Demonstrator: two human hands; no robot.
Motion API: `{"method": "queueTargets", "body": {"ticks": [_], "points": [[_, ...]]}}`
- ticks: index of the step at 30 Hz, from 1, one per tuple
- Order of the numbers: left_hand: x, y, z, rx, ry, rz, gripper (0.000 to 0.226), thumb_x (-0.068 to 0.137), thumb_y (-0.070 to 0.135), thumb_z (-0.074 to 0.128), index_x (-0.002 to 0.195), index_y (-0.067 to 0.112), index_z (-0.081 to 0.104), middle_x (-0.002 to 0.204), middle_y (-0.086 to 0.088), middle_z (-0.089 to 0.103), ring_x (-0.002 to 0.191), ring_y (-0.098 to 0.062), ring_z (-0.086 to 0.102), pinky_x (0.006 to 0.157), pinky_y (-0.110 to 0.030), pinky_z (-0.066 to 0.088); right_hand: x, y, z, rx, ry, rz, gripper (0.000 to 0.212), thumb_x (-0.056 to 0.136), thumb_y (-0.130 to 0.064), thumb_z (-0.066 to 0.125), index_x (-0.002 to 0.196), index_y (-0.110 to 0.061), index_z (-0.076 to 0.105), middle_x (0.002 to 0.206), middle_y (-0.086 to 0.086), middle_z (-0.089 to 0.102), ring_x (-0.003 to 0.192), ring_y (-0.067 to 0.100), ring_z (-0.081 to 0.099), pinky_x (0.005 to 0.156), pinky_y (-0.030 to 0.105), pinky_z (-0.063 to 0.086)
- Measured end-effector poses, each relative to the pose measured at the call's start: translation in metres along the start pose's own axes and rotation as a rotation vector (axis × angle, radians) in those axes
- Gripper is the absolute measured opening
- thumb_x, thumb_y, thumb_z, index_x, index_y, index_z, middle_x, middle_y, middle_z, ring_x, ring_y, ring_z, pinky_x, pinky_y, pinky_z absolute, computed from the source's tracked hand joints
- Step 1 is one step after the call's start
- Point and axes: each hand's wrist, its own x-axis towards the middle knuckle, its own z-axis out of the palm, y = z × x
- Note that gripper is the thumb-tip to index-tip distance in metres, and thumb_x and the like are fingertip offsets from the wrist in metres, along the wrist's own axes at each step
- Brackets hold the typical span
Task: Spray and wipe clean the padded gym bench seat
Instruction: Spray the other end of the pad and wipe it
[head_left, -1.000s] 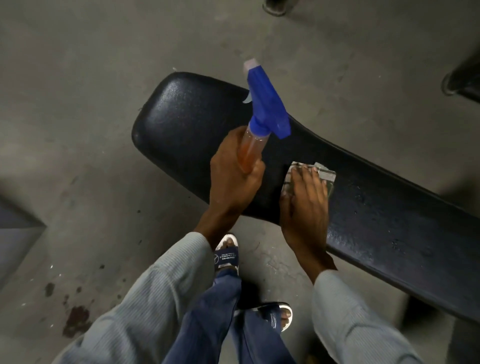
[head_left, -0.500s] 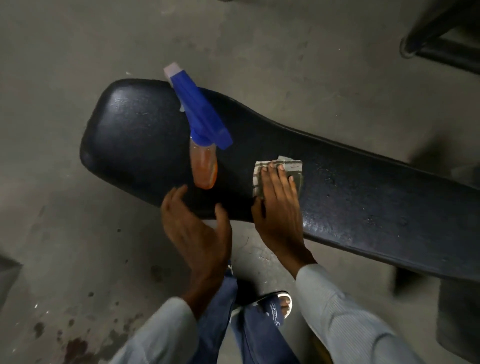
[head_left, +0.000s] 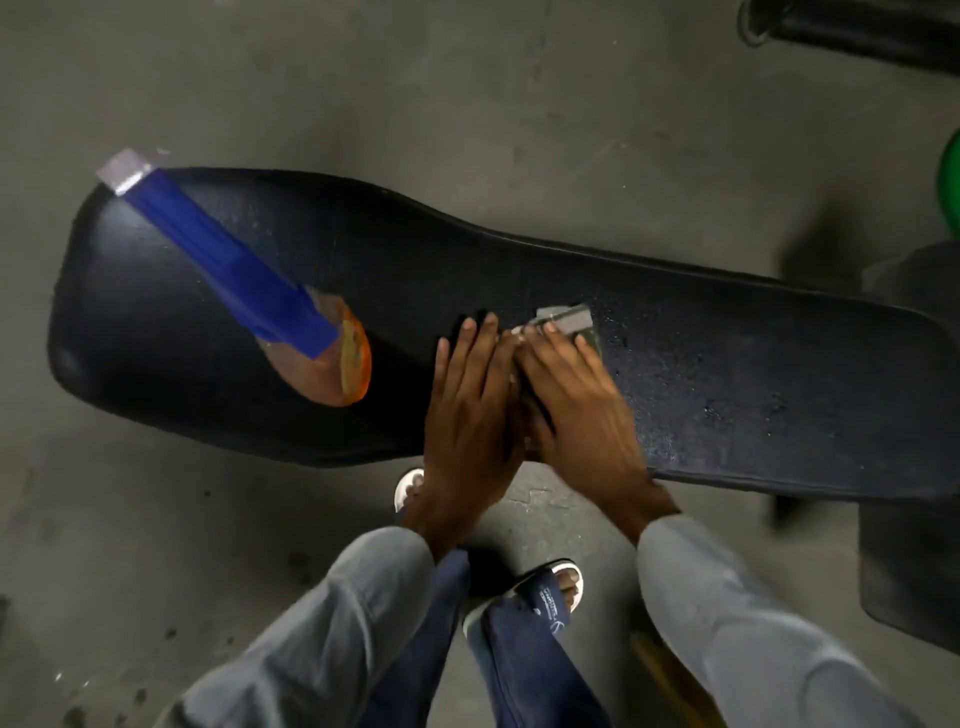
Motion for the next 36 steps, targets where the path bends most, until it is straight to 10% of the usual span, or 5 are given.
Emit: {"method": "queueTargets", "body": {"ticks": [8,17,26,36], "points": [[0.015,-0.007,0.01,0.021,-0.097,0.083,0.053,0.1,0.012,0.059,0.152,0.001,0.053,0.167,-0.019,0.041,0.16,-0.035,0.03,0.132,-0.057,0.022,-0.043,-0.001,-0.015,0.135,0.142,0.6,0.059,0.112,-0.035,0.038,0.167,-0.015,0.034,0.177,0.007,0.028,0.166,0.024,0.02,0.136,0.054,0.016],[0.012,-0.009,0.01,0.052,-0.1,0.122,0.051,0.103,0.016,0.054,0.152,-0.001,0.052,0.167,-0.02,0.041,0.16,-0.037,0.031,0.133,-0.057,0.019,0.016,0.021,-0.012,0.066,0.113,0.246,0.055,0.112,-0.033,0.041,0.164,-0.016,0.041,0.172,0.008,0.039,0.163,0.025,0.03,0.136,0.044,0.016],[0.024,0.009,0.026,0.1,-0.087,0.081,0.056,0.095,0.015,0.053,0.149,0.004,0.055,0.167,-0.016,0.042,0.161,-0.036,0.029,0.133,-0.059,0.015,-0.042,0.023,-0.012,0.075,0.225,0.784,0.058,0.113,-0.035,0.036,0.167,-0.016,0.034,0.176,0.009,0.03,0.166,0.027,0.021,0.135,0.055,0.015],[0.026,0.015,0.028,0.174,-0.122,0.048,0.073,0.088,0.031,0.048,0.155,0.003,0.05,0.169,-0.015,0.04,0.161,-0.037,0.029,0.132,-0.061,0.016,0.05,0.08,-0.024,0.142,0.17,0.293,0.047,0.113,-0.032,0.041,0.157,-0.022,0.053,0.164,0.004,0.051,0.158,0.022,0.039,0.133,0.043,0.022]]}}
